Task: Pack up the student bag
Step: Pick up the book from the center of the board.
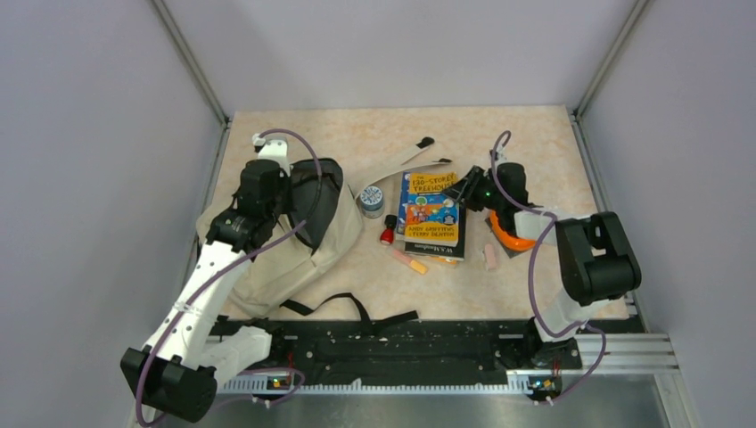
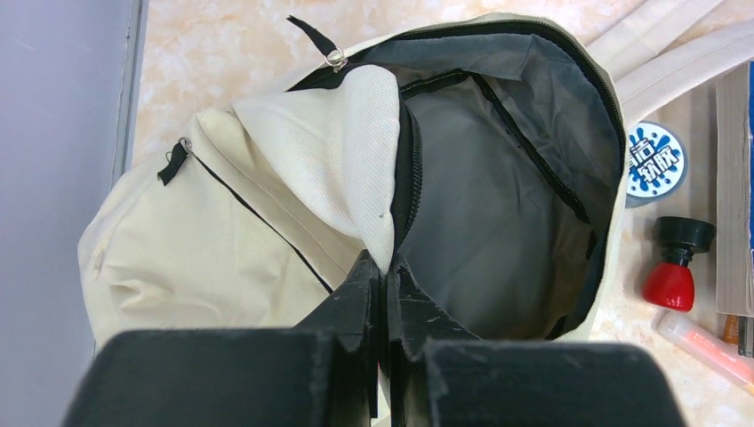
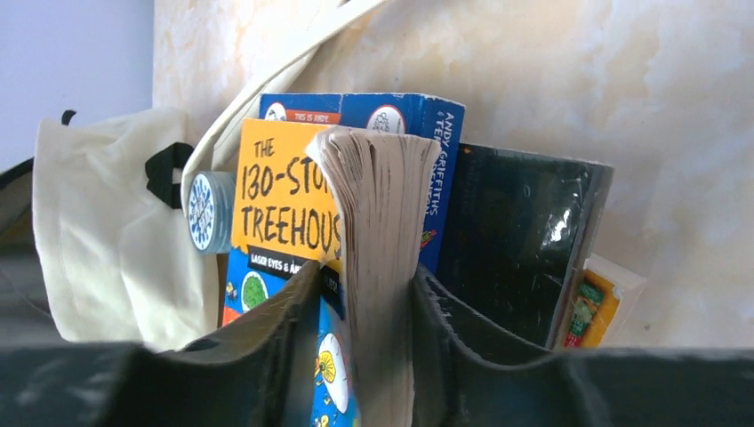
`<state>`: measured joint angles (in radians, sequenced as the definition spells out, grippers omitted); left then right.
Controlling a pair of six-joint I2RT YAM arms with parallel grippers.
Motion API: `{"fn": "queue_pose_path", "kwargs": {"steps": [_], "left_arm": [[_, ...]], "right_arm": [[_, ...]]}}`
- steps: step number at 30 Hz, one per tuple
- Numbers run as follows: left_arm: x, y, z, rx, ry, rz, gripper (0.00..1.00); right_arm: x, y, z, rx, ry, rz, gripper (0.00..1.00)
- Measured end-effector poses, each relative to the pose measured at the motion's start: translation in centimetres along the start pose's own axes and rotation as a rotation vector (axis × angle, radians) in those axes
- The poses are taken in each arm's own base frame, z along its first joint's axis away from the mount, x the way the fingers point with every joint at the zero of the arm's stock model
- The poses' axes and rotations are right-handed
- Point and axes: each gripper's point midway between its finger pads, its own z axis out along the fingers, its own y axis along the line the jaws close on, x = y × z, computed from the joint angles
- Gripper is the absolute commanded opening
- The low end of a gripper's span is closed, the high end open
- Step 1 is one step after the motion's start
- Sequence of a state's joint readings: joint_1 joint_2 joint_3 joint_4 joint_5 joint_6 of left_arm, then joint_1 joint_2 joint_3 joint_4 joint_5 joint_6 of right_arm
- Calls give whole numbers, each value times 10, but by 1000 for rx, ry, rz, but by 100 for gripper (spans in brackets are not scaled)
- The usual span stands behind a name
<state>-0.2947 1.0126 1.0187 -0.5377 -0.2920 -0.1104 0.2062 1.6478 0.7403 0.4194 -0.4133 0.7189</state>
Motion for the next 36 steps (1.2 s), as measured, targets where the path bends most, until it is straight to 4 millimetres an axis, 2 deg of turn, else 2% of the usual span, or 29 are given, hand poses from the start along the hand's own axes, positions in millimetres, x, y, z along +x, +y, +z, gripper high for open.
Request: {"fn": "queue_pose_path", "kwargs": {"steps": [3,6,10,16,23,33,36], "left_arm": [[0,0,0,0,0,0,0],[0,0,0,0,0,0,0],[0,0,0,0,0,0,0],[0,0,0,1,0,0,0],[0,-4,-1,25,0,-1,0],[-1,-24,-10,156,-20,-7,0],[-2,-29,-16,194,-36,-8,0]], "right_arm": [[-7,3,0,-18,-20,6,9],[-11,5,-1,-25,-36,8,0],[-17,3,-7,-2,-60,-5,0],[-31,0,-31,86,-111,-94,0],[-38,1,-57,161,-120,-189,0],[-52,36,-97,112,-188,-235,0],[-56,58,-108,45,-217,-208,0]]}}
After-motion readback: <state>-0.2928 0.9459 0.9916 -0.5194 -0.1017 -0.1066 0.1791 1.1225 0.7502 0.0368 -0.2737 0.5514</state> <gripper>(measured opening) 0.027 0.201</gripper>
